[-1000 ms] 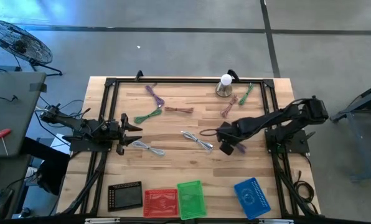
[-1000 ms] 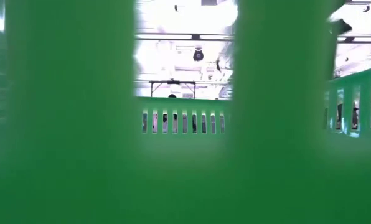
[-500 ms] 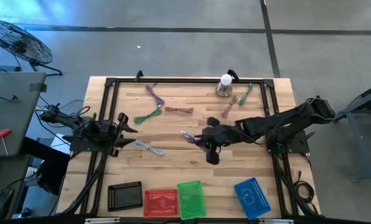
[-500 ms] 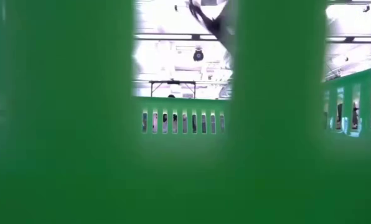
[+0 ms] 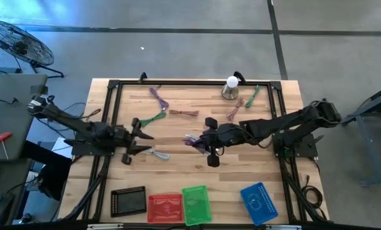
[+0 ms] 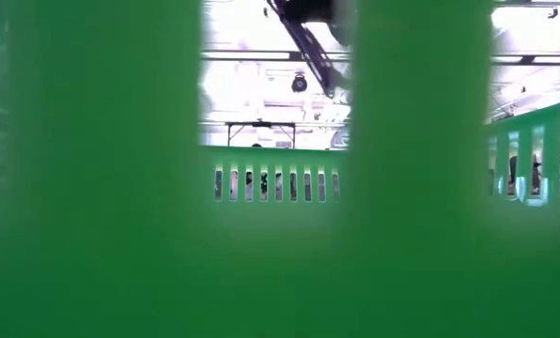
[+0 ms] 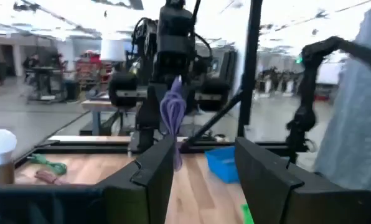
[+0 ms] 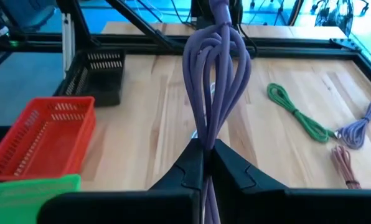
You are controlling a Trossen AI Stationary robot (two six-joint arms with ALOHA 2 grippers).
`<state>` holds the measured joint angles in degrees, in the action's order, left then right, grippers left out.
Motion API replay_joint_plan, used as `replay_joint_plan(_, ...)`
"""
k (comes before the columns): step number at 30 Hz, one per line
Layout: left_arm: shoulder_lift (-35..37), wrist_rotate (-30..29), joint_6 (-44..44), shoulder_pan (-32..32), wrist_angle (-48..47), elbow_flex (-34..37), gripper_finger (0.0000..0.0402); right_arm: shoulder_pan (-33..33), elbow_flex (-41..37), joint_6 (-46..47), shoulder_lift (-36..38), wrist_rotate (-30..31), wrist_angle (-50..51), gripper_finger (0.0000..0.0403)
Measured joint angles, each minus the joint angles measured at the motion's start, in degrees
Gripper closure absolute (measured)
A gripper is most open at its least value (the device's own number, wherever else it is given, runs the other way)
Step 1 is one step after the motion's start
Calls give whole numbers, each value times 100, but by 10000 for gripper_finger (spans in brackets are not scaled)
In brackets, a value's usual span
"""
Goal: Pick & Place USB Port
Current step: Put the bottom purple charger cable into the black bin
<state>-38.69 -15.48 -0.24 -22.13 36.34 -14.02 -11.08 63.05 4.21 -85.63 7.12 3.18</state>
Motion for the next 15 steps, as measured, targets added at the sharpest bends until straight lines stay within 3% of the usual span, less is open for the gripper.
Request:
replay_joint_plan(8, -2336, -675, 342, 0, -109, -1676, 238, 18, 0, -179, -5, -188, -308, 397)
replay_joint_plan(15, -3330, -1095, 302, 4, -394, -2704, 238, -51, 0, -282, 0, -277, -382, 397)
